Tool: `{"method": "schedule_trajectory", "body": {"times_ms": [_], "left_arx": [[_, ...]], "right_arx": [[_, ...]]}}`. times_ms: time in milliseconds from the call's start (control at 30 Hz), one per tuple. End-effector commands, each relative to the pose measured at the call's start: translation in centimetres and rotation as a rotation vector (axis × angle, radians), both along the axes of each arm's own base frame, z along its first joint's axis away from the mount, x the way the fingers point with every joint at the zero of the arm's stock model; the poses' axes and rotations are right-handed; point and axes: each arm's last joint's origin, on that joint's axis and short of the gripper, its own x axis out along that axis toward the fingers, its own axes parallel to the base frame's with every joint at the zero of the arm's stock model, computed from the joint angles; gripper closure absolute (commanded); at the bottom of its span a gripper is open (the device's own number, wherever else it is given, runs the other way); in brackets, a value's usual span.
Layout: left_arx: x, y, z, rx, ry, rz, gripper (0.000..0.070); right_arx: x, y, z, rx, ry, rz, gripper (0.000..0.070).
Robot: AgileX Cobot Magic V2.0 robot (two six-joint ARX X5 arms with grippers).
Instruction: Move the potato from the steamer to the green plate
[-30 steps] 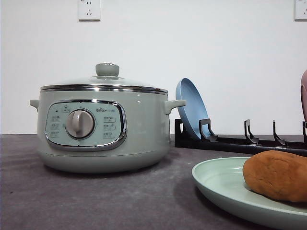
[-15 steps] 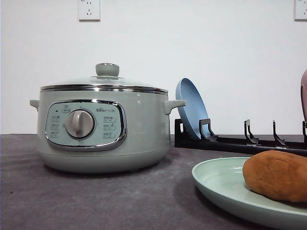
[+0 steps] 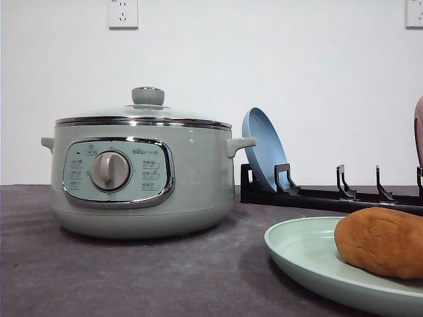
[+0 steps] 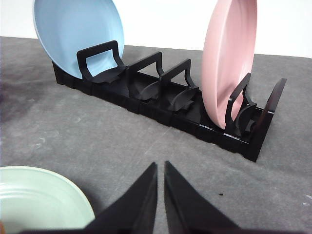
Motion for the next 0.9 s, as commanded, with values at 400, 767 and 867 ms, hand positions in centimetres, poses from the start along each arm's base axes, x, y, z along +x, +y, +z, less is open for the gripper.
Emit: {"method": "schedule_trajectory", "body": {"times_ms": [400,767,867], "left_arx": [[0.12,-0.03,-0.52,0.008,0.002,-0.005,0.0700],[0.12,-0.03,-0.52,0.008,0.002,-0.005,0.0700],[0.12,-0.03,-0.52,0.008,0.002,-0.005,0.0700]], "right_arx": [[0.04,-0.01,-0.06,-0.003,-0.008,0.000,0.0687],[0.04,-0.01,-0.06,-0.003,-0.008,0.000,0.0687],[0.04,-0.01,-0.06,-0.003,-0.008,0.000,0.0687]]}}
